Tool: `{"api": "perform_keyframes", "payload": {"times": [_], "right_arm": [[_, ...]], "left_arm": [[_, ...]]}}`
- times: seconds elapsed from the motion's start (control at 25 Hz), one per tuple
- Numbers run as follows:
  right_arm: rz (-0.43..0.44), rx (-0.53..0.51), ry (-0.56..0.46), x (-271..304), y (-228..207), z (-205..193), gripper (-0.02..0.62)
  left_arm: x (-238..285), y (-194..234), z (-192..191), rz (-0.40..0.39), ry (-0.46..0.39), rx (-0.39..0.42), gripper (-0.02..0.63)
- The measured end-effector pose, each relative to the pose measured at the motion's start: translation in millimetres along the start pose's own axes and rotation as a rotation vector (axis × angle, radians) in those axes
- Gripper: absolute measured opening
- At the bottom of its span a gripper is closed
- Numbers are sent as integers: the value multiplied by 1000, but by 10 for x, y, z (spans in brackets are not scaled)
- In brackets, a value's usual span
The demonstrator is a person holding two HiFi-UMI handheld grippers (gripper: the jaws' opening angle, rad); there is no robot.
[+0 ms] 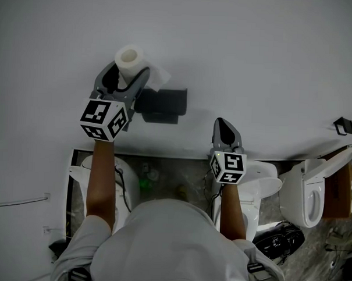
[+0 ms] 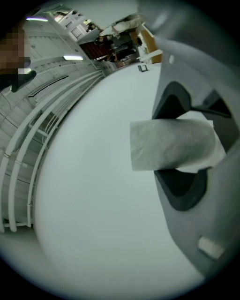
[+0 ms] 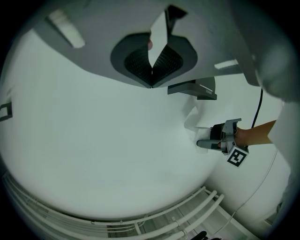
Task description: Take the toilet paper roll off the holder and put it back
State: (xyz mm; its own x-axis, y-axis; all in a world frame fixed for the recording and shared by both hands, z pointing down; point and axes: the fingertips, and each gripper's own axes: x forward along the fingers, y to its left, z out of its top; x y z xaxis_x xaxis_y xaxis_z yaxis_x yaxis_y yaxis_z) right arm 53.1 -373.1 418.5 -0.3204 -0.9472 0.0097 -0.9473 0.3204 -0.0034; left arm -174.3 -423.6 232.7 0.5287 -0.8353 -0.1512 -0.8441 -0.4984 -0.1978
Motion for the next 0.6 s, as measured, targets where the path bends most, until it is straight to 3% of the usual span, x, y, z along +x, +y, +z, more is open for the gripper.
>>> {"api": "perform_keyframes", "payload": {"times": [0.6], "right_arm": [[-21,1,24,-19,-27,-80,0]], "left_arm": [[53,-78,-485,-20,60,-49,313]]}}
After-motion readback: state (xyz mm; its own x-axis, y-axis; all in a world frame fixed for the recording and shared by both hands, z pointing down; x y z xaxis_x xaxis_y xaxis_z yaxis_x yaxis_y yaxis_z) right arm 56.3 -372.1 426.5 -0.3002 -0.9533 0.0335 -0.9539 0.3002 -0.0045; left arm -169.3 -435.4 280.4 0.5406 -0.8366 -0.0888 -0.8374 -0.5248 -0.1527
